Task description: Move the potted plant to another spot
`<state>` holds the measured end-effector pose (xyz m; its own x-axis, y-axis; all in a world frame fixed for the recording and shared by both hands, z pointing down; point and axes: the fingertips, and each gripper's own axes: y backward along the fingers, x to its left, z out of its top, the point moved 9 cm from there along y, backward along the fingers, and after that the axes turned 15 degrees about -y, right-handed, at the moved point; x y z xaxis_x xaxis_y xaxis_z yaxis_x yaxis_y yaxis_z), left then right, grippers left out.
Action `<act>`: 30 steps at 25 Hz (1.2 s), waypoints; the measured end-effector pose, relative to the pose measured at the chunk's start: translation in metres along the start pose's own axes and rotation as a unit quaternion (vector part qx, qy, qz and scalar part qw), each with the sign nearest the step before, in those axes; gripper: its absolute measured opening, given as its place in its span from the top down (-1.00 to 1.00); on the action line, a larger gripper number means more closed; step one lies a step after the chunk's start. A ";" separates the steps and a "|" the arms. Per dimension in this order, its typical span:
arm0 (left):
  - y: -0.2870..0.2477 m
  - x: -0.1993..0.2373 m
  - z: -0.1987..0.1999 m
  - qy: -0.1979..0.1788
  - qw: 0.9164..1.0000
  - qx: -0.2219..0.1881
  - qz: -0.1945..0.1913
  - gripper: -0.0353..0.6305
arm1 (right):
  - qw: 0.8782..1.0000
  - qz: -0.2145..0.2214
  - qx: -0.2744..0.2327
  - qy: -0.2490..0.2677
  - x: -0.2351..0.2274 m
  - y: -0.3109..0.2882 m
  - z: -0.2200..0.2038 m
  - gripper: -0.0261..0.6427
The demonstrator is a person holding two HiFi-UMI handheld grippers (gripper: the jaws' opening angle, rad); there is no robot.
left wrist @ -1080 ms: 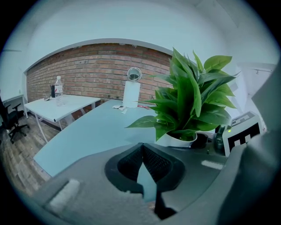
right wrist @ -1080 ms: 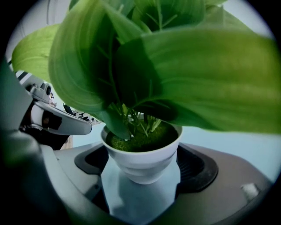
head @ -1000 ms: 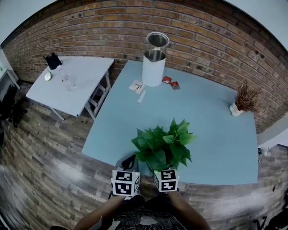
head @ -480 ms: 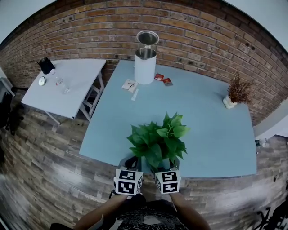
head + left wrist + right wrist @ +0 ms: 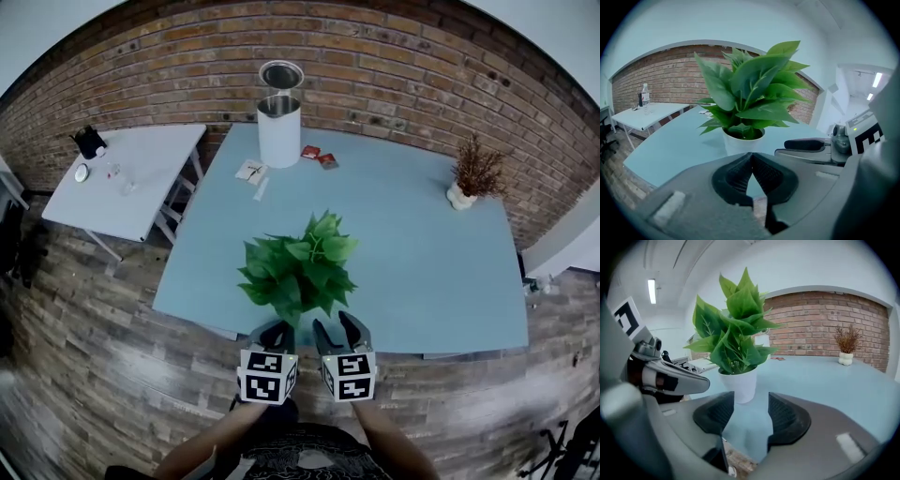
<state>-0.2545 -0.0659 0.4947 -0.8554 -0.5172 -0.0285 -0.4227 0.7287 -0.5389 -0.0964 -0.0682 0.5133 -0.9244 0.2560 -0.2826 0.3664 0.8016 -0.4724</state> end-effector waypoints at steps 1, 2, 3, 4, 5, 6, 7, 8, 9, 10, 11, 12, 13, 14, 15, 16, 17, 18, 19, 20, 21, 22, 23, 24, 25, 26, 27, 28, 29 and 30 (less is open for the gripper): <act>0.001 -0.006 0.001 -0.002 1.000 -0.001 -0.002 0.89 | 1.000 -0.001 -0.001 -0.001 -0.003 0.005 -0.001 0.25; 0.002 -0.012 0.001 -0.004 1.000 -0.002 -0.004 0.89 | 1.000 -0.003 -0.002 -0.003 -0.005 0.010 -0.002 0.31; 0.003 -0.018 0.002 -0.007 1.000 -0.004 -0.007 0.89 | 1.000 -0.004 -0.004 -0.005 -0.007 0.015 -0.004 0.36; 0.004 -0.024 0.003 -0.010 1.000 -0.005 -0.010 0.89 | 1.000 -0.004 -0.006 -0.008 -0.009 0.020 -0.004 0.40; 0.004 -0.029 0.004 -0.012 1.000 -0.007 -0.013 0.89 | 1.000 -0.005 -0.010 -0.011 -0.011 0.024 -0.004 0.44; 0.005 -0.033 0.005 -0.014 1.000 -0.010 -0.014 0.89 | 1.000 -0.005 -0.013 -0.013 -0.012 0.029 -0.003 0.47; 0.005 -0.037 0.006 -0.016 1.000 -0.012 -0.015 0.89 | 1.000 -0.005 -0.017 -0.014 -0.013 0.034 -0.002 0.52; 0.006 -0.042 0.008 -0.019 1.000 -0.014 -0.017 0.89 | 1.000 -0.006 -0.021 -0.014 -0.014 0.038 0.000 0.54; 0.007 -0.047 0.009 -0.022 0.999 -0.017 -0.018 0.89 | 1.000 -0.006 -0.025 -0.015 -0.016 0.044 0.001 0.57; 0.008 -0.053 0.011 -0.025 0.999 -0.019 -0.020 0.89 | 0.999 -0.007 -0.028 -0.017 -0.018 0.049 0.001 0.60; 0.009 -0.058 0.012 -0.028 0.999 -0.022 -0.023 0.89 | 0.999 -0.009 -0.031 -0.020 -0.020 0.054 0.002 0.62; 0.010 -0.063 0.014 -0.031 0.999 -0.024 -0.026 0.89 | 0.999 -0.011 -0.034 -0.023 -0.021 0.059 0.002 0.65; 0.011 -0.068 0.016 -0.033 0.999 -0.026 -0.028 0.89 | 0.999 -0.014 -0.036 -0.025 -0.023 0.065 0.001 0.68; 0.011 -0.073 0.017 -0.036 0.999 -0.028 -0.031 0.89 | 0.999 -0.016 -0.037 -0.027 -0.025 0.070 0.001 0.72; 0.011 -0.078 0.019 -0.038 0.998 -0.030 -0.033 0.89 | 0.999 -0.017 -0.038 -0.029 -0.027 0.075 0.000 0.77; 0.012 -0.083 0.020 -0.039 0.998 -0.032 -0.035 0.89 | 0.999 -0.018 -0.040 -0.032 -0.029 0.081 0.000 0.84; 0.013 -0.088 0.021 -0.040 0.998 -0.035 -0.037 0.89 | 0.998 -0.018 -0.041 -0.035 -0.032 0.086 -0.001 0.91; 0.014 -0.093 0.022 -0.041 0.998 -0.037 -0.039 0.89 | 0.998 -0.018 -0.043 -0.039 -0.034 0.092 -0.001 0.91; 0.015 -0.099 0.022 -0.043 0.997 -0.039 -0.042 0.89 | 0.998 -0.018 -0.045 -0.041 -0.036 0.097 -0.002 0.91; 0.017 -0.104 0.023 -0.044 0.997 -0.040 -0.044 0.89 | 0.998 -0.019 -0.047 -0.042 -0.038 0.103 -0.002 0.91; 0.019 -0.110 0.023 -0.045 0.997 -0.041 -0.047 0.89 | 0.998 -0.020 -0.049 -0.042 -0.040 0.108 -0.002 0.91; 0.020 -0.115 0.022 -0.046 0.997 -0.042 -0.049 0.89 | 0.998 -0.020 -0.051 -0.042 -0.041 0.113 -0.002 0.91; 0.021 -0.120 0.021 -0.046 0.997 -0.042 -0.051 0.89 | 0.998 -0.020 -0.052 -0.041 -0.042 0.117 -0.003 0.91; 0.022 -0.124 0.020 -0.046 0.997 -0.042 -0.052 0.89 | 0.998 -0.019 -0.053 -0.042 -0.043 0.121 -0.004 0.91; 0.023 -0.128 0.019 -0.047 0.997 -0.042 -0.053 0.89 | 0.997 -0.019 -0.053 -0.043 -0.044 0.125 -0.005 0.91; 0.024 -0.132 0.019 -0.047 0.997 -0.042 -0.053 0.89 | 0.997 -0.018 -0.052 -0.044 -0.045 0.128 -0.007 0.91; 0.025 -0.136 0.018 -0.047 0.997 -0.042 -0.054 0.89 | 0.997 -0.018 -0.052 -0.046 -0.046 0.132 -0.009 0.91; 0.026 -0.140 0.017 -0.048 0.996 -0.042 -0.055 0.89 | 0.997 -0.019 -0.051 -0.047 -0.048 0.136 -0.011 0.91; 0.027 -0.143 0.017 -0.049 0.996 -0.042 -0.056 0.89 | 0.997 -0.020 -0.050 -0.048 -0.049 0.139 -0.013 0.91; 0.028 -0.147 0.016 -0.049 0.996 -0.042 -0.057 0.89 | 0.997 -0.021 -0.049 -0.049 -0.051 0.143 -0.015 0.91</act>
<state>-0.1359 0.0238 0.4703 -0.7682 -0.6378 -0.0554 -0.5430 0.6950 -0.4714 0.0013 0.0416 0.4730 -0.9221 0.1704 -0.3474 0.3110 0.8606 -0.4034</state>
